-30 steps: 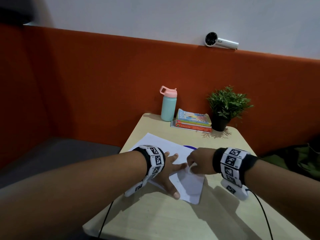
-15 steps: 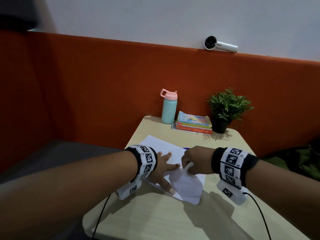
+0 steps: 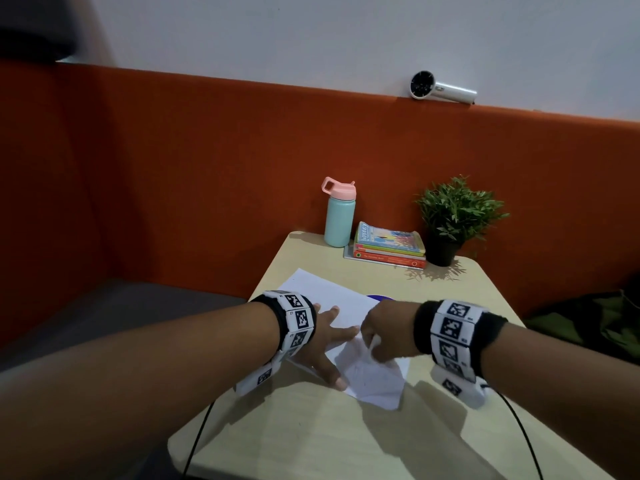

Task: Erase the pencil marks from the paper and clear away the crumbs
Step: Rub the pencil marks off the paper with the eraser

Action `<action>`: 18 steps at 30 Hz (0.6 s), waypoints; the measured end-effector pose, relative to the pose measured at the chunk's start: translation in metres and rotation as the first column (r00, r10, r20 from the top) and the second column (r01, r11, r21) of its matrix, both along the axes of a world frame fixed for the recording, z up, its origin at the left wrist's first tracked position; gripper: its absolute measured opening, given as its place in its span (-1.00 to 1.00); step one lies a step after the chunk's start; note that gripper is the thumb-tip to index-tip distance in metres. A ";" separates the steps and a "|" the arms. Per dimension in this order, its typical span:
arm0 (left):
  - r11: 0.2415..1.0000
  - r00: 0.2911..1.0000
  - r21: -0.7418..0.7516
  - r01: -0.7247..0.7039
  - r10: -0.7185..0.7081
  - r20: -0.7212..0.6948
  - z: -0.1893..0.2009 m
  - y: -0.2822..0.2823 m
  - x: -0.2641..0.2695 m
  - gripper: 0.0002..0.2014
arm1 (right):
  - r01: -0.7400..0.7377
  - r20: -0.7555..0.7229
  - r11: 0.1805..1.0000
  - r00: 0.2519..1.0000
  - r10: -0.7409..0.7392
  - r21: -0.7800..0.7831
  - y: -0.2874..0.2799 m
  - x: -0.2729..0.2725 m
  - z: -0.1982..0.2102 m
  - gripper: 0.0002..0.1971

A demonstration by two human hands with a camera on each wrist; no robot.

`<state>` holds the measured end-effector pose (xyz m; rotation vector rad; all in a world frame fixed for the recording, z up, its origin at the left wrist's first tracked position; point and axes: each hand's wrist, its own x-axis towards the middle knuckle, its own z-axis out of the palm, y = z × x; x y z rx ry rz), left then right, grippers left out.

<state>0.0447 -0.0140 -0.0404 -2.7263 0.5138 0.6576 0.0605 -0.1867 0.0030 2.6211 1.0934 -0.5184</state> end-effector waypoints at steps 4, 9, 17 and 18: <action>1.000 1.000 -0.012 -0.008 0.009 0.003 0.001 -0.001 -0.001 0.09 | -0.110 -0.143 0.994 0.984 0.108 -0.001 0.007 -0.026 -0.007 -0.80; 1.000 1.000 0.002 0.009 -0.009 0.004 0.001 0.000 -0.002 0.08 | 0.022 0.002 1.000 1.000 -0.022 -0.021 0.002 0.011 0.003 -0.73; 1.000 1.000 0.005 0.020 -0.020 0.015 0.002 -0.002 0.001 0.11 | -0.040 -0.042 0.998 0.998 0.038 -0.049 0.006 -0.004 0.001 -0.71; 1.000 1.000 0.008 0.019 -0.019 0.013 0.002 -0.002 0.000 0.11 | 0.010 0.007 0.998 1.000 -0.010 -0.054 0.003 0.005 0.005 -0.71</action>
